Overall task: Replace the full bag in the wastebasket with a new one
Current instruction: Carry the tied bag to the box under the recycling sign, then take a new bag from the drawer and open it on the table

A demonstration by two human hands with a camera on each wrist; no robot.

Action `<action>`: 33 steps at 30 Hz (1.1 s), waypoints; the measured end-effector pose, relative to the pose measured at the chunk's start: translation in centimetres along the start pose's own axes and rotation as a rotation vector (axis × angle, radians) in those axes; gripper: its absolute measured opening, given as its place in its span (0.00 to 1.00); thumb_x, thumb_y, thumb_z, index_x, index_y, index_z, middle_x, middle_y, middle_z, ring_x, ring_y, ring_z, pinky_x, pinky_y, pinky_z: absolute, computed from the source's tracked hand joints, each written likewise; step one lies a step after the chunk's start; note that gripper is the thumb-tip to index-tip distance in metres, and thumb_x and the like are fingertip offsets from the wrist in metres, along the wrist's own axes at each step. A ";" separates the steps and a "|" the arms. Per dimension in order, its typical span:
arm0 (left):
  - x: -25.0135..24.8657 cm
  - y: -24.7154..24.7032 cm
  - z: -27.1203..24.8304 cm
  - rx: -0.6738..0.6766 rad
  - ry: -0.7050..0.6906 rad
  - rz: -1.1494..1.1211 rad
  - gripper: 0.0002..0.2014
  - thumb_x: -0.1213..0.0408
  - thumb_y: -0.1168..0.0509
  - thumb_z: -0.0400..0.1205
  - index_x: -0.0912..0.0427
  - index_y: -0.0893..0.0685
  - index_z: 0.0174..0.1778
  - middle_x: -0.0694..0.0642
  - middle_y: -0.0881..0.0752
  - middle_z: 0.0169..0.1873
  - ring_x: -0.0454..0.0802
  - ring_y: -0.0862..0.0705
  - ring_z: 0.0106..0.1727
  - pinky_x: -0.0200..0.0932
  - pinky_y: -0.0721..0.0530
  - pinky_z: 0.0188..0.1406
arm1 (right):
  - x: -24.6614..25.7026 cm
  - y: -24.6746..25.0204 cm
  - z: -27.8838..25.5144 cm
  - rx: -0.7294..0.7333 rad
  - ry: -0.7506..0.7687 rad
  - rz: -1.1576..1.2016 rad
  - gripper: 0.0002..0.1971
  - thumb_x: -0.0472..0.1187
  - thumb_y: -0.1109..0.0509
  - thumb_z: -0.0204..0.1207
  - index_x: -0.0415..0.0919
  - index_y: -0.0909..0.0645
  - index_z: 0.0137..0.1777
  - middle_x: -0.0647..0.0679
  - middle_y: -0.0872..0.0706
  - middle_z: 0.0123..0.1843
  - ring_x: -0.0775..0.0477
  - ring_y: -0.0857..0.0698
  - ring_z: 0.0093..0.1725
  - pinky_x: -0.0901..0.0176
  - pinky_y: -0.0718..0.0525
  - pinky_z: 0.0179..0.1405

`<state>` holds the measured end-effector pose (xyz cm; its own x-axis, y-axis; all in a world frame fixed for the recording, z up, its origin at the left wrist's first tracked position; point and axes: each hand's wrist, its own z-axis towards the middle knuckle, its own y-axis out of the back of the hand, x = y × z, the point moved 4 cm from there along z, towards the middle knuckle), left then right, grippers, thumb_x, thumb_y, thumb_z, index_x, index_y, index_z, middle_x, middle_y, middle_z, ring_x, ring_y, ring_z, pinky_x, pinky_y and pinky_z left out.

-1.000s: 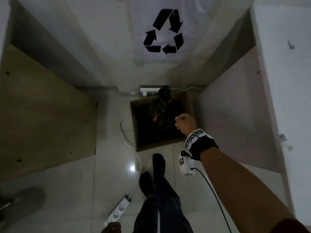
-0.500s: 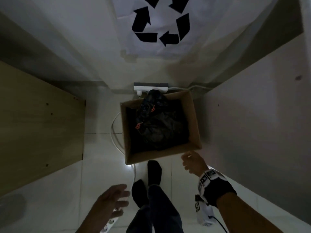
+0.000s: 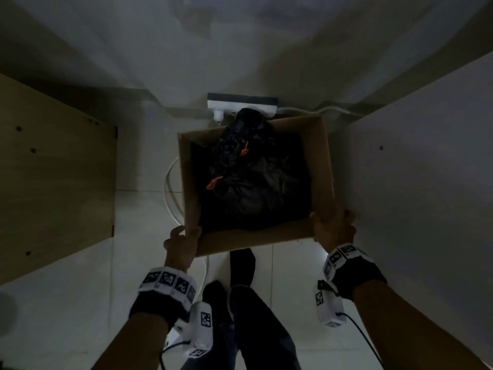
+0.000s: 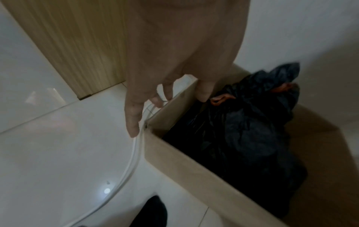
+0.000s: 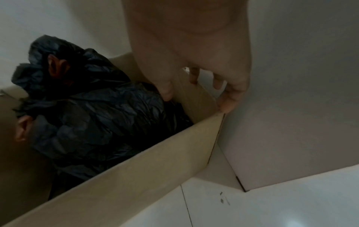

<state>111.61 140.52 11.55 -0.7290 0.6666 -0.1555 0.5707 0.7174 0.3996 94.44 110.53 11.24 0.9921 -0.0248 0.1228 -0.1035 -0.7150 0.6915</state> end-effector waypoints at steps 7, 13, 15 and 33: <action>1.6 -1.9 3.5 0.064 0.035 -0.148 0.34 0.42 0.31 0.73 0.51 0.30 0.74 0.61 0.23 0.67 0.64 0.20 0.62 0.58 0.13 0.49 | -0.1 -1.4 0.8 -0.057 0.136 -0.261 0.31 0.47 0.38 0.82 0.43 0.42 0.83 0.35 0.30 0.74 0.29 0.30 0.68 0.45 0.27 0.53; -0.2 0.7 3.9 -0.045 -0.095 -0.115 0.32 0.35 0.39 0.68 0.57 0.22 0.59 0.65 0.17 0.57 0.64 0.16 0.54 0.62 0.12 0.51 | -0.4 -3.2 -0.8 0.046 0.138 -0.222 0.33 0.53 0.35 0.79 0.42 0.39 0.81 0.37 0.26 0.71 0.31 0.24 0.66 0.47 0.24 0.61; -0.1 1.4 4.2 -0.067 -0.122 -0.113 0.28 0.37 0.39 0.70 0.54 0.21 0.57 0.65 0.17 0.55 0.64 0.16 0.53 0.62 0.13 0.52 | -0.1 -3.9 -1.0 0.084 0.127 -0.202 0.34 0.57 0.36 0.78 0.43 0.39 0.80 0.38 0.26 0.71 0.31 0.23 0.66 0.47 0.24 0.63; 8.1 6.6 -7.4 0.164 -0.347 0.429 0.25 0.49 0.40 0.85 0.53 0.30 0.77 0.63 0.23 0.72 0.62 0.22 0.69 0.53 0.23 0.69 | -4.5 2.6 -15.6 0.233 0.398 -0.145 0.21 0.46 0.38 0.84 0.42 0.27 0.75 0.42 0.23 0.74 0.43 0.23 0.71 0.63 0.29 0.65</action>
<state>106.67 149.19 19.65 -0.2683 0.9125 -0.3087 0.8594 0.3715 0.3513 88.62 119.65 23.61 0.8862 0.3233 0.3318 0.0972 -0.8301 0.5491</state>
